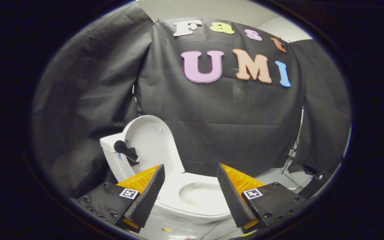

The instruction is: Open the toilet lid.

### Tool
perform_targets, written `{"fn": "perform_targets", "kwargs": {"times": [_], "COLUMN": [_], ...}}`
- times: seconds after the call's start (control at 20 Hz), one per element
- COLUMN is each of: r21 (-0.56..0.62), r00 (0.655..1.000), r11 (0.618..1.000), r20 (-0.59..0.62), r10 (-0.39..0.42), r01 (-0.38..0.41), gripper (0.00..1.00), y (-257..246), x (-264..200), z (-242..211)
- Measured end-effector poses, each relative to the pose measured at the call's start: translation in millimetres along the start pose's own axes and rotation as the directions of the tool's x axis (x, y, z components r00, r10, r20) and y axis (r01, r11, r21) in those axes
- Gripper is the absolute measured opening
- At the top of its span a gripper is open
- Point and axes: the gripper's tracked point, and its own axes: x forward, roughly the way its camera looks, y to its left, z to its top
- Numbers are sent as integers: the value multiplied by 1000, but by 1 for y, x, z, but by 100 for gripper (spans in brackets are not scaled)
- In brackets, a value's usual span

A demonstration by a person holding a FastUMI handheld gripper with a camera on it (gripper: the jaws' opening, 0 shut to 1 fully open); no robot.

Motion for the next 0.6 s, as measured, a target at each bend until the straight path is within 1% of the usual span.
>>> {"fn": "perform_targets", "kwargs": {"times": [0.1, 0.2, 0.45, 0.5, 0.6], "r21": [-24, -16, 6, 11, -17], "r00": [1000, 1000, 997, 998, 999], "r11": [1000, 1000, 1000, 1000, 999], "r20": [0, 23, 72, 66, 22], "r10": [-1, -9, 7, 15, 43], "r01": [1, 9, -7, -16, -43], "gripper": [98, 98, 98, 98, 98], "y": [-17, -32, -38, -36, -35], "x": [-6, -8, -12, -13, -17], "z": [2, 12, 20, 15, 4]}}
